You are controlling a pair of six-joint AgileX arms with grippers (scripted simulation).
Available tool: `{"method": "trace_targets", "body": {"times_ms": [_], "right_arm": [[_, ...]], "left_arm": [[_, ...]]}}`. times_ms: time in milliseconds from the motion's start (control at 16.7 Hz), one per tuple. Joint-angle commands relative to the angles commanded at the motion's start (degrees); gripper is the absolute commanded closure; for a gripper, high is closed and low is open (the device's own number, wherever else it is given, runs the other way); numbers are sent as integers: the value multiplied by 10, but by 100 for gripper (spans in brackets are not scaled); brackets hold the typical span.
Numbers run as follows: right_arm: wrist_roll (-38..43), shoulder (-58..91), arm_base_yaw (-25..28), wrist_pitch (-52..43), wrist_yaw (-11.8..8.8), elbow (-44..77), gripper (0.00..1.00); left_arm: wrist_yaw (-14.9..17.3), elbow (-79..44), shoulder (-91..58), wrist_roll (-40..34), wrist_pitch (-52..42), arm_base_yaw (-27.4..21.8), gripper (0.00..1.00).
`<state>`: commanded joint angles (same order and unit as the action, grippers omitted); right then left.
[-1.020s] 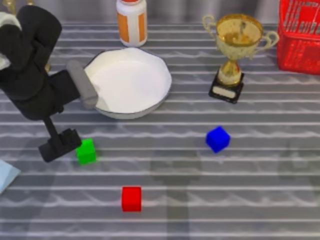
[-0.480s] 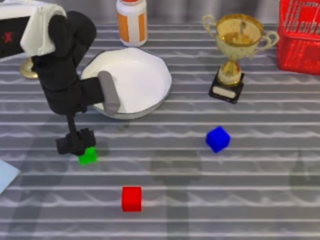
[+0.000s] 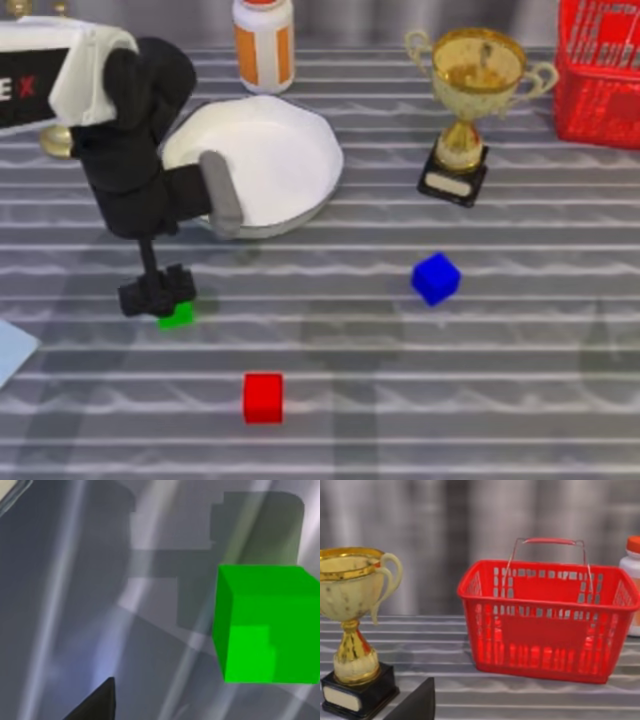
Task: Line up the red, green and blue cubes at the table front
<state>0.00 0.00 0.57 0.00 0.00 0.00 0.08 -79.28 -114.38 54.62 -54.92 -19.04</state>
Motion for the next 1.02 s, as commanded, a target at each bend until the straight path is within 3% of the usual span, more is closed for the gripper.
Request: {"method": "trace_targets", "body": {"times_ms": [360, 660, 1020], "right_arm": [[0, 0, 0, 0, 0, 0, 0], [0, 0, 0, 0, 0, 0, 0], [0, 0, 0, 0, 0, 0, 0]], "left_arm": [[0, 63, -51, 0, 114, -1, 0], [0, 70, -56, 0, 126, -1, 0], [0, 70, -56, 0, 126, -1, 45]]}}
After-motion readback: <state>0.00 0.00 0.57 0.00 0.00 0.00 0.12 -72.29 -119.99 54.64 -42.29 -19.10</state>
